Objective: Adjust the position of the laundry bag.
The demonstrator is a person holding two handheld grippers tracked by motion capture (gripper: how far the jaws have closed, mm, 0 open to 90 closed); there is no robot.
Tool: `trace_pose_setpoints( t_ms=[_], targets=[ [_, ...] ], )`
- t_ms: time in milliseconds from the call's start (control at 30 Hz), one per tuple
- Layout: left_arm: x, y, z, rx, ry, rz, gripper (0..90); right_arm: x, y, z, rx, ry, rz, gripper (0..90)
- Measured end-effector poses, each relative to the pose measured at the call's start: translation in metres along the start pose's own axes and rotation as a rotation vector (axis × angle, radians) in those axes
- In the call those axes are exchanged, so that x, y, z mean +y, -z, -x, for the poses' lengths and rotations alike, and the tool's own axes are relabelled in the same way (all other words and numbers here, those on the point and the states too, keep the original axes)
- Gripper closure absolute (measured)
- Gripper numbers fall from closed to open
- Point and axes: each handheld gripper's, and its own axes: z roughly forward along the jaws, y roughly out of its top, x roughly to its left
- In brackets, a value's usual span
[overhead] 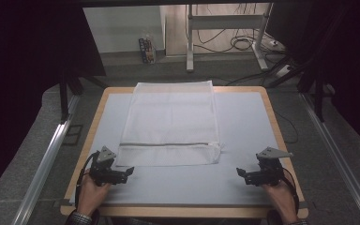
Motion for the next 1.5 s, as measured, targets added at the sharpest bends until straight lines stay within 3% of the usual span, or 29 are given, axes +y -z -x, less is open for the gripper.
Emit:
trace_pose_setpoints(
  t_ms=[333, 667, 1067, 1500],
  targets=[
    [0.000, -0.004, -0.001, -0.058, 0.016, 0.000, 2.7, 0.001, -0.001, -0.001, 0.003, -0.006, -0.011, 0.0],
    [0.000, -0.009, -0.001, -0.079, 0.030, -0.028, 3.8, 0.002, -0.002, -0.003, 0.002, -0.003, -0.008, 0.0],
    [0.004, -0.009, -0.004, -0.069, 0.045, -0.029, 6.1, 0.005, -0.006, -0.007, 0.001, 0.029, -0.032, 0.0],
    [0.009, -0.012, -0.007, -0.046, 0.046, -0.029, 6.5, 0.013, -0.014, -0.007, 0.006, 0.021, -0.035, 1.9]
  ],
)
